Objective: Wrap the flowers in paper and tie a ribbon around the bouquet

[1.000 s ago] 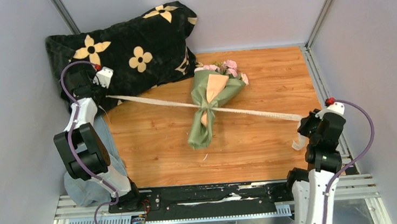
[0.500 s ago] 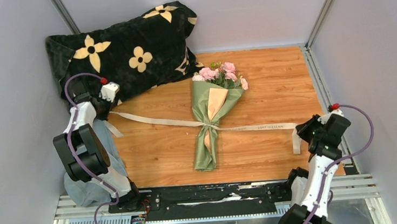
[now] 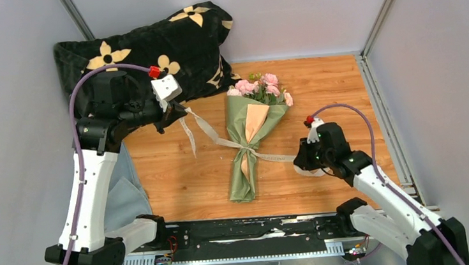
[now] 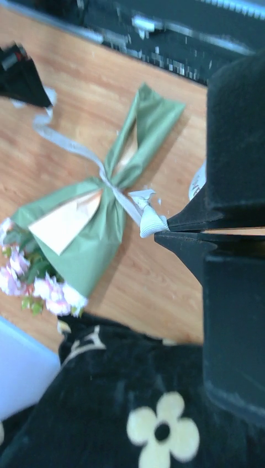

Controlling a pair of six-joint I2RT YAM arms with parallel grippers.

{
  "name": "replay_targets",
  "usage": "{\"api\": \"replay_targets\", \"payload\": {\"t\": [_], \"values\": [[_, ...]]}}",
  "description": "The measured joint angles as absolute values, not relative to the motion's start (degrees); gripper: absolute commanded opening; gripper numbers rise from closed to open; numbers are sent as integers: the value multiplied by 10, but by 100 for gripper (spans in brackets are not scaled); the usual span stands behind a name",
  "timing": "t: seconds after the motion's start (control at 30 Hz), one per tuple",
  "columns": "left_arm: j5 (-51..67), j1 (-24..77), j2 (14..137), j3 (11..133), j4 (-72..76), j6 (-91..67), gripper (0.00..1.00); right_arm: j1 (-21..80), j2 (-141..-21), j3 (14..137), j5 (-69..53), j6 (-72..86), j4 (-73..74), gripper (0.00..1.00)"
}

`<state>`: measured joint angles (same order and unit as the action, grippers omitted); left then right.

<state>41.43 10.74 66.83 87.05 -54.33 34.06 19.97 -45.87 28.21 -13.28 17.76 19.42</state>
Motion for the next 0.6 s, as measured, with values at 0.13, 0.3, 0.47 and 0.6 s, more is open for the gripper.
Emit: {"api": "replay_targets", "payload": {"t": [0.13, 0.3, 0.47, 0.6], "values": [[450, 112, 654, 885, -574, 297, 0, 258, -503, 348, -97, 163, 242, 71], [467, 114, 662, 884, -603, 266, 0, 303, -527, 442, 4, 133, 282, 72], [464, 114, 653, 884, -626, 266, 0, 365, -571, 451, -45, 37, 217, 75], [412, 115, 642, 868, -632, 291, 26, 376, -651, 439, -100, -50, 150, 77]]}}
